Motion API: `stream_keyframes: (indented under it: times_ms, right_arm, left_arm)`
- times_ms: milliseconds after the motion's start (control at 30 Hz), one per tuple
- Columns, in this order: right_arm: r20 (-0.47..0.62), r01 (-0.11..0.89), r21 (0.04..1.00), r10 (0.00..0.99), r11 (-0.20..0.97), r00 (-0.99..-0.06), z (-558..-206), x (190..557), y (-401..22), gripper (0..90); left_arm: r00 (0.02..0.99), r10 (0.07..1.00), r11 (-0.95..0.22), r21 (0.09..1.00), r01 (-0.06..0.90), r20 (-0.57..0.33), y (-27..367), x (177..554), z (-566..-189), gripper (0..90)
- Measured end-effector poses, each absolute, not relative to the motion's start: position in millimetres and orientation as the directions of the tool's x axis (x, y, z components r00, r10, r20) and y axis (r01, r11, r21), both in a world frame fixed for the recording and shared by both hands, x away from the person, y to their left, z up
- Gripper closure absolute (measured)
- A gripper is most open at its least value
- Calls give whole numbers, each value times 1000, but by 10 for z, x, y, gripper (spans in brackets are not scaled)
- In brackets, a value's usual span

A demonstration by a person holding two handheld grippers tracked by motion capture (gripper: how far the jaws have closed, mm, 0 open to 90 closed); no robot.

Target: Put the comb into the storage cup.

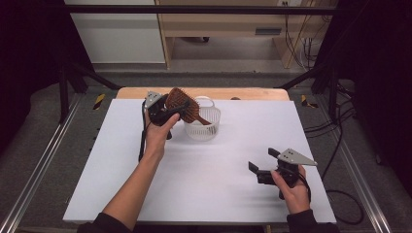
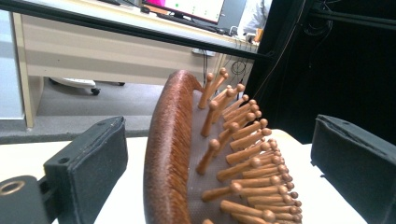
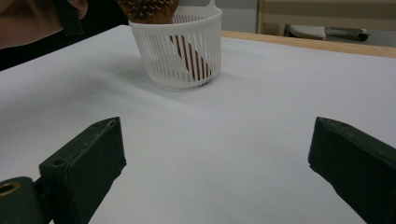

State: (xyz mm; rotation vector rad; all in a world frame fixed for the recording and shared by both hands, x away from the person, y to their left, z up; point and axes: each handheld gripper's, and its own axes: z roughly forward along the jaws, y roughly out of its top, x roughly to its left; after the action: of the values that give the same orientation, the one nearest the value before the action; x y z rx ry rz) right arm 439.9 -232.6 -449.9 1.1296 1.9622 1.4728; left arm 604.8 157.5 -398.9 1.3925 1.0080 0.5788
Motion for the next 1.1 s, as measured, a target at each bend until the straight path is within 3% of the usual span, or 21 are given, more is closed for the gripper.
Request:
stream_keyframes:
  times_ms: [1100]
  right_arm:
    - [121,343,933,809,105,-575,-4496,4392,-2311,38]
  left_arm:
    - [484,859,88,980,178,-165,1652,5897,-3908,30]
